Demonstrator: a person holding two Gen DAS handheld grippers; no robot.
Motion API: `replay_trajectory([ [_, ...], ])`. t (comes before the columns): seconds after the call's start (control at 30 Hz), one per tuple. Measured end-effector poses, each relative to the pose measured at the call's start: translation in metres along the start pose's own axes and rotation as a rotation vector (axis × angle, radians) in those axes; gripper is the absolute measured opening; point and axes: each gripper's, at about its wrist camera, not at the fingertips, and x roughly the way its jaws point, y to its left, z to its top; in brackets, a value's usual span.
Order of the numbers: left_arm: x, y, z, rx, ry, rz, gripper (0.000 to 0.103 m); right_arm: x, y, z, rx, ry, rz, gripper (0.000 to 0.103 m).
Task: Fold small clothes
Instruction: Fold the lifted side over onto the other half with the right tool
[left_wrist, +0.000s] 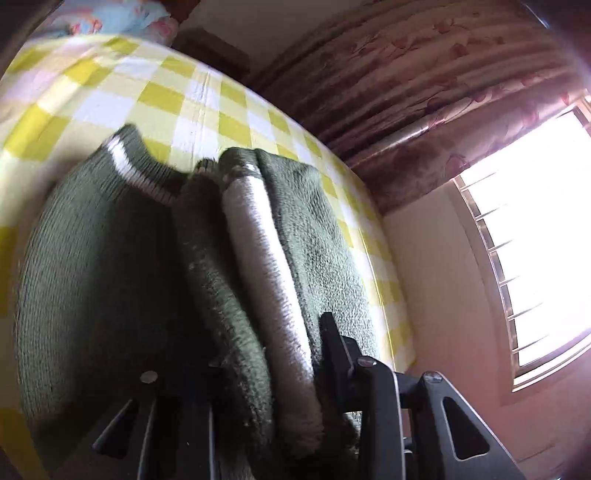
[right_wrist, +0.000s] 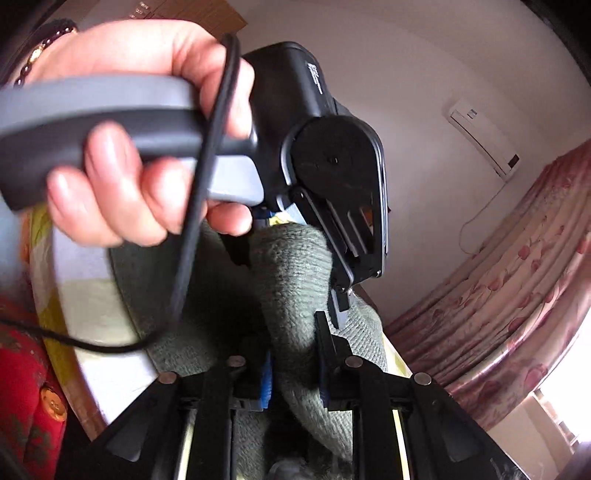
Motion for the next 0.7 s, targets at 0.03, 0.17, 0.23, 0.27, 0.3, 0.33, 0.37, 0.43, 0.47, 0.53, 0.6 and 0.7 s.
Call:
replay_trajectory([
  [0.03,-0.001,-0.002,-0.002,0.013,-0.011,0.011,0.028,-0.005,-0.005,-0.001,0.034,0.0,-0.017,0.103],
  [0.17,-0.01,-0.007,-0.006,0.048,-0.028,0.029,0.028,-0.016,-0.034,-0.022,0.188,0.032,0.009,0.103],
  [0.23,-0.013,-0.012,-0.005,0.065,-0.032,0.029,0.028,-0.015,-0.04,-0.034,0.243,0.078,0.032,0.103],
  [0.27,-0.012,-0.016,-0.004,0.075,-0.033,0.03,0.028,-0.012,-0.043,-0.04,0.278,0.104,0.047,0.103],
  [0.3,-0.012,-0.021,-0.004,0.086,-0.035,0.032,0.028,-0.009,-0.045,-0.045,0.311,0.129,0.064,0.103],
  [0.33,-0.012,-0.024,-0.003,0.095,-0.037,0.036,0.028,-0.006,-0.046,-0.047,0.334,0.145,0.072,0.103],
  [0.37,-0.015,-0.026,-0.004,0.102,-0.04,0.037,0.027,-0.003,-0.047,-0.048,0.345,0.156,0.07,0.103],
  [0.43,-0.019,-0.03,-0.004,0.114,-0.055,0.033,0.026,0.002,-0.047,-0.048,0.347,0.181,0.056,0.103],
  [0.47,-0.029,-0.029,-0.005,0.114,-0.071,0.02,0.025,0.003,-0.046,-0.048,0.347,0.192,0.052,0.103],
  [0.53,-0.052,-0.03,-0.007,0.124,-0.107,0.001,0.025,0.004,-0.048,-0.051,0.349,0.207,0.032,0.103],
  [0.6,-0.077,-0.021,-0.013,0.126,-0.153,-0.007,0.025,0.007,-0.053,-0.053,0.359,0.211,0.041,0.103],
  [0.7,-0.104,0.018,-0.024,0.059,-0.203,-0.004,0.024,0.006,-0.046,-0.05,0.313,0.206,0.04,0.103],
])
